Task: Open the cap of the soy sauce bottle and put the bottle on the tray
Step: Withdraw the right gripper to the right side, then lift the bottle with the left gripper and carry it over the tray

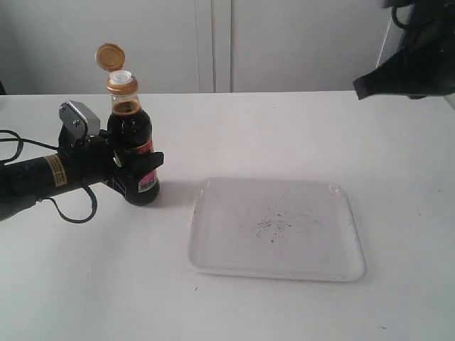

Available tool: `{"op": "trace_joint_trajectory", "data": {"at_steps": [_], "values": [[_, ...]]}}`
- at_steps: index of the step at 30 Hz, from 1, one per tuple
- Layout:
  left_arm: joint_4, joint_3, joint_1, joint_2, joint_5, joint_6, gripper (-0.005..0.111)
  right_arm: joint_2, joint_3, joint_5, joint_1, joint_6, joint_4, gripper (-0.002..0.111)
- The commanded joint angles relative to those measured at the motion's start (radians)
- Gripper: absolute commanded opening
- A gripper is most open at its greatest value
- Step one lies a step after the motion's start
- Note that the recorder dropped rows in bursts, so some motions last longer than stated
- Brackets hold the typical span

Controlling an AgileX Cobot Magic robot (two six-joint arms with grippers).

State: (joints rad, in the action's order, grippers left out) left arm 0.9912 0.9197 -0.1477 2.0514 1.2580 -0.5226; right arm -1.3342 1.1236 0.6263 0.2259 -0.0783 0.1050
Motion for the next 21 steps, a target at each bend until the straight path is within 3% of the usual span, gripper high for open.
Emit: {"op": "trace_joint_trajectory", "data": {"at_steps": [1,21], "values": [[0.033,-0.012,-0.004,-0.033,-0.037,-0.022,0.0,0.051,-0.084,0.003,-0.014,-0.042,0.003,0.0],[0.05,-0.035,-0.004,-0.244,-0.037,-0.154,0.0,0.06,-0.119,-0.028,-0.016,-0.049,-0.011,0.0]]}}
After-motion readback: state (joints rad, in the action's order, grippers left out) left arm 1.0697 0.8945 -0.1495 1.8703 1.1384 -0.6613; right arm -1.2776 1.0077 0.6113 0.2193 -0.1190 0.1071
